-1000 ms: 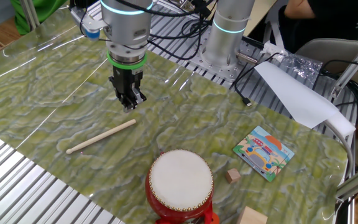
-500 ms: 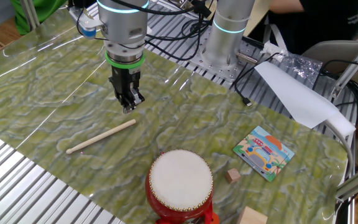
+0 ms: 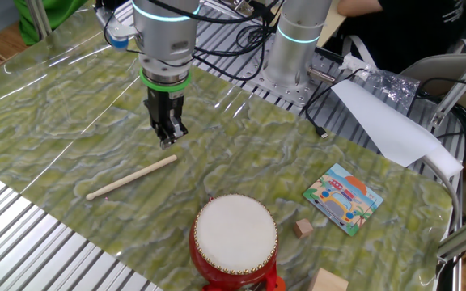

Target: Play the drum

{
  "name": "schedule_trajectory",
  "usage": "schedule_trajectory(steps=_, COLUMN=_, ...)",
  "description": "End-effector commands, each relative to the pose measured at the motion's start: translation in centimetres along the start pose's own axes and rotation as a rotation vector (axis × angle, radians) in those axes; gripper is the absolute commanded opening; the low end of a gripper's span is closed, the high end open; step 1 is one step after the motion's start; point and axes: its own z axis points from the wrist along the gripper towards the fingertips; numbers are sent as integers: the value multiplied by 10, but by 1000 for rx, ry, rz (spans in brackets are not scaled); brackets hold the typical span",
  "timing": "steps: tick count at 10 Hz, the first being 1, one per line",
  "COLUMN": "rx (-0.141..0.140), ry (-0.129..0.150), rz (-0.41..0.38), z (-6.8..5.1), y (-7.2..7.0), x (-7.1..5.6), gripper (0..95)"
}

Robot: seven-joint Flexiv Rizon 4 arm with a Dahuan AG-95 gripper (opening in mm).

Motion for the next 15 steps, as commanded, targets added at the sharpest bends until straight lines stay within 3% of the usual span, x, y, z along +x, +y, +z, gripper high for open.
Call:
schedule_trajectory(steps=1, rx=7, ry=-8, rz=-82, z=7, y=-1, x=-3, gripper=0)
schedule_trajectory(steps=3, rx=10, ry=0, rz=-144, z=7, y=-1, x=-5, gripper=0)
schedule_trajectory(steps=7, rx=9, ry=-8, rz=-163, z=20, y=-4, x=-12, gripper=0)
schedule_trajectory(steps=15, rx=3, ry=0, rz=-198, z=30, y=-5, x=-12, gripper=0)
